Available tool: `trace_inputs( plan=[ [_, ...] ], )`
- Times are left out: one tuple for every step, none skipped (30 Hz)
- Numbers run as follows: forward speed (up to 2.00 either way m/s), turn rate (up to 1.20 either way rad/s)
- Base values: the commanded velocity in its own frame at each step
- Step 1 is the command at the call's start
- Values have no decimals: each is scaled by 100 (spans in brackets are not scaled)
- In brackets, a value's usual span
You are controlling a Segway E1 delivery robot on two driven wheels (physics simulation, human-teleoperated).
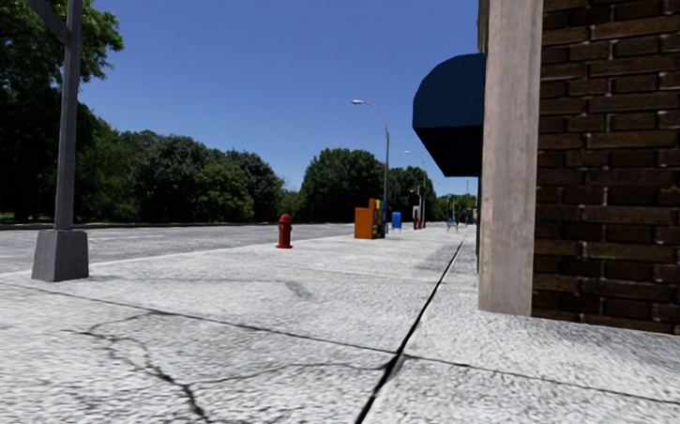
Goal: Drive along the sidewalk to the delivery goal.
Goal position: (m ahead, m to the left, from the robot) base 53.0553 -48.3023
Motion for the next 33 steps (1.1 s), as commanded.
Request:
trace_inputs(
  plan=[
    [200,0],
    [200,0],
    [200,0],
    [200,0],
    [200,0],
    [200,0],
    [200,0],
    [200,0],
    [200,0],
    [200,0],
    [200,0],
    [200,0],
    [200,0],
    [200,0],
    [200,0],
    [200,0],
    [200,-11],
    [200,-11],
    [200,-25],
    [200,-30],
    [200,-32],
    [200,-32],
    [200,-32],
    [200,-32],
    [200,-32],
    [200,-32],
    [200,-33],
    [200,-33],
    [200,-33],
    [200,-33],
    [200,-33],
    [200,-33],
    [200,-33]
  ],
)
